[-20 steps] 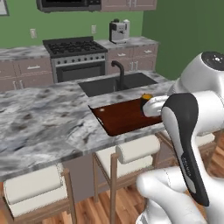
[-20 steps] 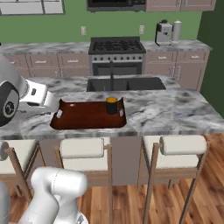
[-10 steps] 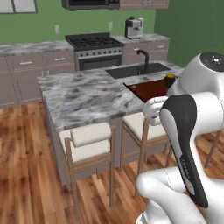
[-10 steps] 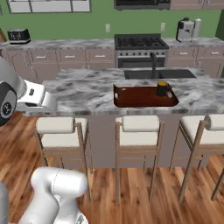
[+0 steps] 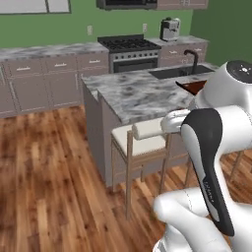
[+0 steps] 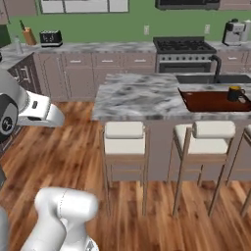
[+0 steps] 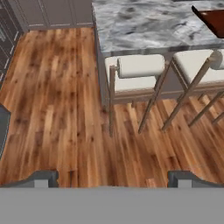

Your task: There is a tray on the dining counter. Grab the cup, mug, and pitcher and place them on the tray. The pitcher may be placed next to the tray if it cannot fit the tray.

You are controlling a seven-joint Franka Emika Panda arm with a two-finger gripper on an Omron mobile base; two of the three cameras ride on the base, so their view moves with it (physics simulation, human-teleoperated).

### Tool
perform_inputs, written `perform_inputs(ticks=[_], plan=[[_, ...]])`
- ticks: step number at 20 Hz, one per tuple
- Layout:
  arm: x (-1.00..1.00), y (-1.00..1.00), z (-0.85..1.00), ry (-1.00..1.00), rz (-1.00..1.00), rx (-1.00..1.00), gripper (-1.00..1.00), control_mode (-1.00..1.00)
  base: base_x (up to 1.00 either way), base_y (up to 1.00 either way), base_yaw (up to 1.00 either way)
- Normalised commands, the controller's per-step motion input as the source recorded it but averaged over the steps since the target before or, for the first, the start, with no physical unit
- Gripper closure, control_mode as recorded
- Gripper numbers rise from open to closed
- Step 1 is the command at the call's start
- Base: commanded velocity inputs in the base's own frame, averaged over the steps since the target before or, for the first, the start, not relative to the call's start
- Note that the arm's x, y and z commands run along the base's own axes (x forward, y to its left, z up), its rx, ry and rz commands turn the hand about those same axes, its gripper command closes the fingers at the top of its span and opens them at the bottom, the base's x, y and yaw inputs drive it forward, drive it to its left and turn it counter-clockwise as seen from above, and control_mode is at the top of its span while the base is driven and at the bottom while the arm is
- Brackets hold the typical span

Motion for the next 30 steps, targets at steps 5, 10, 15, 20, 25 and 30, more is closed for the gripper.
perform_inputs(ticks=[5,10,15,20,25,30], plan=[[0.0,0.0,0.0,0.0,0.0,0.0,-1.0,1.0,0.74,1.0,0.0],[0.0,0.0,0.0,0.0,0.0,0.0,-1.0,1.0,1.0,1.0,0.0],[0.0,0.0,0.0,0.0,0.0,0.0,-1.0,1.0,1.0,1.0,0.0],[0.0,0.0,0.0,0.0,0.0,0.0,-1.0,1.0,1.0,0.95,0.15],[0.0,0.0,0.0,0.0,0.0,0.0,-1.0,1.0,1.0,0.11,0.22],[0.0,0.0,0.0,0.0,0.0,0.0,-1.0,1.0,0.96,-0.2,0.0]])
